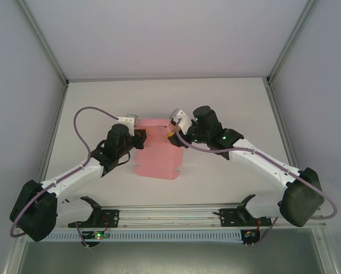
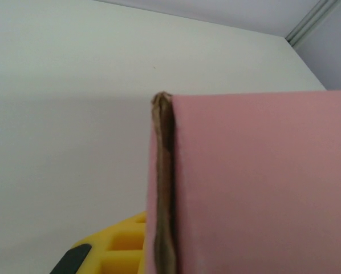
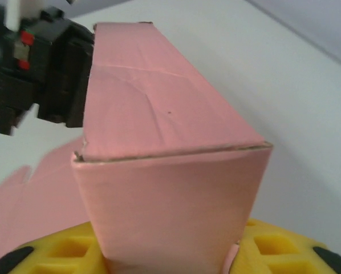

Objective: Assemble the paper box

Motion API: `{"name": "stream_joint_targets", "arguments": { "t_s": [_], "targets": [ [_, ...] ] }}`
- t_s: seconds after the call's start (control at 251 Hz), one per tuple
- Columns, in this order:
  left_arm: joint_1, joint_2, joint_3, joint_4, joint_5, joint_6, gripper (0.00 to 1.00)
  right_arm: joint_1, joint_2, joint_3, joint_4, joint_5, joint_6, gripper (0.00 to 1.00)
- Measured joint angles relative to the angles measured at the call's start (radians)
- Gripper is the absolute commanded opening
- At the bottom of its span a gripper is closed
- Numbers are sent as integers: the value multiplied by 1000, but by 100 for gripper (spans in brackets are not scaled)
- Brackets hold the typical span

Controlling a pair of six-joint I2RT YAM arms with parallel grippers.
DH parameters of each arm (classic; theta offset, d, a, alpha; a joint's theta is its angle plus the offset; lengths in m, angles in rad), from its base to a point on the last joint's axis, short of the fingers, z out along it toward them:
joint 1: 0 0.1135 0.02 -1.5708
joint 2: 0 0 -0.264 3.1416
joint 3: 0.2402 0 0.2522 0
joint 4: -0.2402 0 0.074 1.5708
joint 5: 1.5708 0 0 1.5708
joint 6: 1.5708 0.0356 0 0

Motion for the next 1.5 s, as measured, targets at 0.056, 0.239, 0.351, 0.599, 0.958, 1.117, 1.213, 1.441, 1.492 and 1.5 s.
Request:
{"name": "stream_joint_targets", "arguments": {
  "t_s": [0.056, 0.239, 0.351, 0.599, 0.958, 1.117, 1.213, 1.441, 1.492, 1.5],
  "targets": [
    [0, 1, 6, -10, -13, -11, 0, 40, 1, 0, 15, 115, 11, 10],
    [-45, 12, 67, -124, -98, -106, 0, 100, 64, 21, 75, 514, 79, 0],
    [-89, 27, 113, -193, -166, -188, 0, 127, 106, 36, 101, 662, 117, 0],
    [-149, 87, 207, -320, -280, -364, 0, 166, 241, 109, 116, 916, 144, 0],
    [-199, 219, 393, -471, -342, -443, 0, 170, 363, 187, 101, 1183, 133, 0],
    [-200, 219, 393, -499, -386, -452, 0, 170, 351, 169, 127, 1113, 113, 3],
    [-200, 219, 393, -526, -410, -451, 0, 169, 311, 133, 142, 1027, 97, 21],
    [-195, 217, 406, -549, -465, -363, 0, 102, 119, 2, 122, 669, 52, 98],
    [-191, 212, 407, -549, -470, -322, 0, 93, 49, -41, 122, 582, 51, 98],
    [-190, 212, 407, -549, -471, -317, 0, 93, 39, -47, 124, 570, 51, 98]
  ]
}}
